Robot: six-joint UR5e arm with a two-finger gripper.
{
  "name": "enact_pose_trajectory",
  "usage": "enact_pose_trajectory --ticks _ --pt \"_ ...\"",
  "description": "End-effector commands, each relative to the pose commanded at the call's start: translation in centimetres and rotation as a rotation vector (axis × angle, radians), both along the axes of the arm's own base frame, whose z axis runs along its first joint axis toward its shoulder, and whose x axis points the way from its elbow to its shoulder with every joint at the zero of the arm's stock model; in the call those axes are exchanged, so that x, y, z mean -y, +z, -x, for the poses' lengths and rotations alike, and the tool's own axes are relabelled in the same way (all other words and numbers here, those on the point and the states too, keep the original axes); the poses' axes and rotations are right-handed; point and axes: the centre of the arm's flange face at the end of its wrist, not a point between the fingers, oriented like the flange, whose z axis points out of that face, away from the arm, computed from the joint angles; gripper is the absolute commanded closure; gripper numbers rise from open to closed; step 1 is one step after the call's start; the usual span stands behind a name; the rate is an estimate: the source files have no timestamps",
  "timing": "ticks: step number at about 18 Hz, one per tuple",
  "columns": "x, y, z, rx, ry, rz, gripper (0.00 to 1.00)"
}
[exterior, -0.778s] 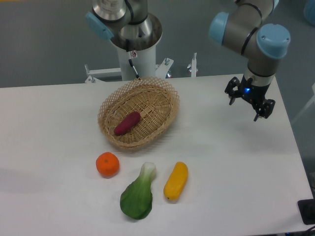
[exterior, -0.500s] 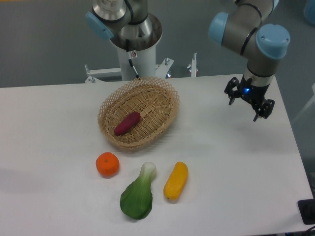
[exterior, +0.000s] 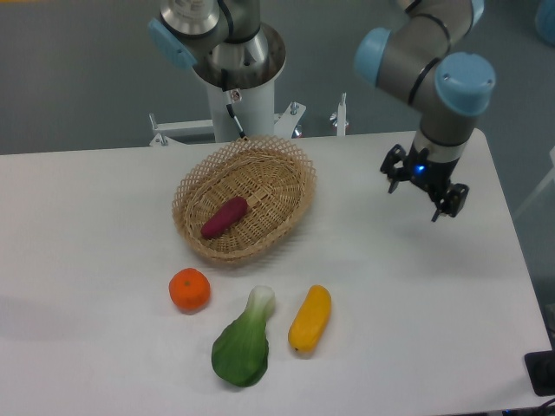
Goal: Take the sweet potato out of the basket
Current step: 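Move the open gripper over the basket toward the purple sweet potato, then lower the gripper onto the sweet potato and close on it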
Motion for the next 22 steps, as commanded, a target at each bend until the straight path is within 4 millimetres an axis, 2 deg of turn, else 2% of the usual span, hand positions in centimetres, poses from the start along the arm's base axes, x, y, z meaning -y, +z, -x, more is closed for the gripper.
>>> enact_pose_trajectory --ticks 1,9,11,15,17,20,22 --pt "-0.5 -0.1 -1.0 0.008 -0.014 -0.002 0.0" --pt "-5.3 -0.1 -13.8 0.038 -0.073 0.01 0.0" --pt "-6.8 -1.0 -16.7 0.057 -0.074 0.025 0.0" --pt "-8.0 -3.6 -22.0 0.094 -0.087 0.066 0.0" --pt "-7.6 -4.8 -23.6 0.092 -0.083 0.067 0.0" --pt "-7.0 -6.3 -24.3 0.096 -0.071 0.073 0.0" --pt "-7.0 -7.1 -25.6 0.11 -0.08 0.089 0.0"
